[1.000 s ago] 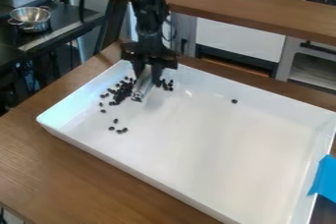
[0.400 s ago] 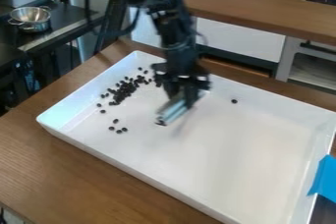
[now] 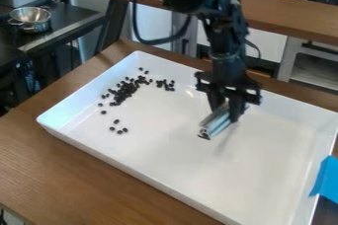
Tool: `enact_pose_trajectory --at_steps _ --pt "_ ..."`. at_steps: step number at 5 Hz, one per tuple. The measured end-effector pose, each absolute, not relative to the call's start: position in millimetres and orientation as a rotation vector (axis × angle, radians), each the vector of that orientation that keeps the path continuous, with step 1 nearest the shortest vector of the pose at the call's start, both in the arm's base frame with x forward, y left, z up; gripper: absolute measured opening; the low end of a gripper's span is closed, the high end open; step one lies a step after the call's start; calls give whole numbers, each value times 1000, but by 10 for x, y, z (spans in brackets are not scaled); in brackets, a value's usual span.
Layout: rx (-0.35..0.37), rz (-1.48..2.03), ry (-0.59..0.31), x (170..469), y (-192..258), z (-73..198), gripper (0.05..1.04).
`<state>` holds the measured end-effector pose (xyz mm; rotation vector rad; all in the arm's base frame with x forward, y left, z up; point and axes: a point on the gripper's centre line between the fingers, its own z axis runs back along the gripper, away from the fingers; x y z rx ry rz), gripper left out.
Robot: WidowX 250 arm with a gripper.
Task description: Sweep into pile
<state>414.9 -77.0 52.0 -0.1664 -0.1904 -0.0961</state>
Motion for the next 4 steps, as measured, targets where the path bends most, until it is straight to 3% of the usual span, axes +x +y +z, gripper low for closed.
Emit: enact_pose_trajectory --at_steps 2,4 --pt "-101 -62 -208 4418 -828 310 378" --pt "-79 -49 -211 4494 -697 227 378"
